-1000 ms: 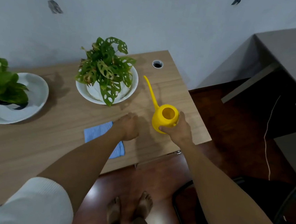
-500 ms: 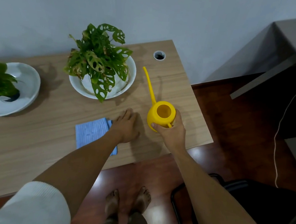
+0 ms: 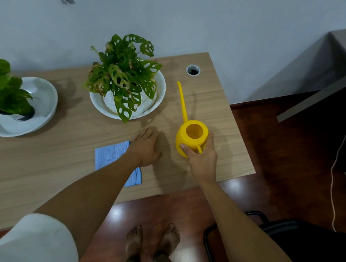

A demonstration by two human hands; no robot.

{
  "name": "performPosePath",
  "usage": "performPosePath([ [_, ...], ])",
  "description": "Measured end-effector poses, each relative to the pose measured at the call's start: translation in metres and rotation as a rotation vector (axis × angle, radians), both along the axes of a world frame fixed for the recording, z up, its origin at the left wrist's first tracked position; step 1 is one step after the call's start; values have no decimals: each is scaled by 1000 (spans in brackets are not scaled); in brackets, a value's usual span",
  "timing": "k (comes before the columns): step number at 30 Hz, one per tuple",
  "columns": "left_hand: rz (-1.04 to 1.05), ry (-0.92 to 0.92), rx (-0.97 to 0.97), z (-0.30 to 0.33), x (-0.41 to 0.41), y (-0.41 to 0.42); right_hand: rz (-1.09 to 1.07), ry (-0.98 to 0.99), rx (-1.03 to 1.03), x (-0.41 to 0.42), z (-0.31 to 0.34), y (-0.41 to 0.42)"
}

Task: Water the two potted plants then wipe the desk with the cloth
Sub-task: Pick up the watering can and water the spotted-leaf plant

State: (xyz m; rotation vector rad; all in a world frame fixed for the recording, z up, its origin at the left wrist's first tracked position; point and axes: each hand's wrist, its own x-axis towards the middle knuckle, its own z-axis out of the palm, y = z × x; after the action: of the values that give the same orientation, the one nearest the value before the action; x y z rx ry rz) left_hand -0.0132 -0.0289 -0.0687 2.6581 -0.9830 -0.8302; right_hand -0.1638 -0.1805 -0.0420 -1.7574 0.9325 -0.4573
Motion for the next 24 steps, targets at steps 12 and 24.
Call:
performPosePath([
  [12, 118, 5, 66, 17, 28, 38, 97, -122, -42, 19, 56, 18],
  [24, 169, 7, 129, 59, 70, 112, 34, -223, -64, 53, 121, 99],
])
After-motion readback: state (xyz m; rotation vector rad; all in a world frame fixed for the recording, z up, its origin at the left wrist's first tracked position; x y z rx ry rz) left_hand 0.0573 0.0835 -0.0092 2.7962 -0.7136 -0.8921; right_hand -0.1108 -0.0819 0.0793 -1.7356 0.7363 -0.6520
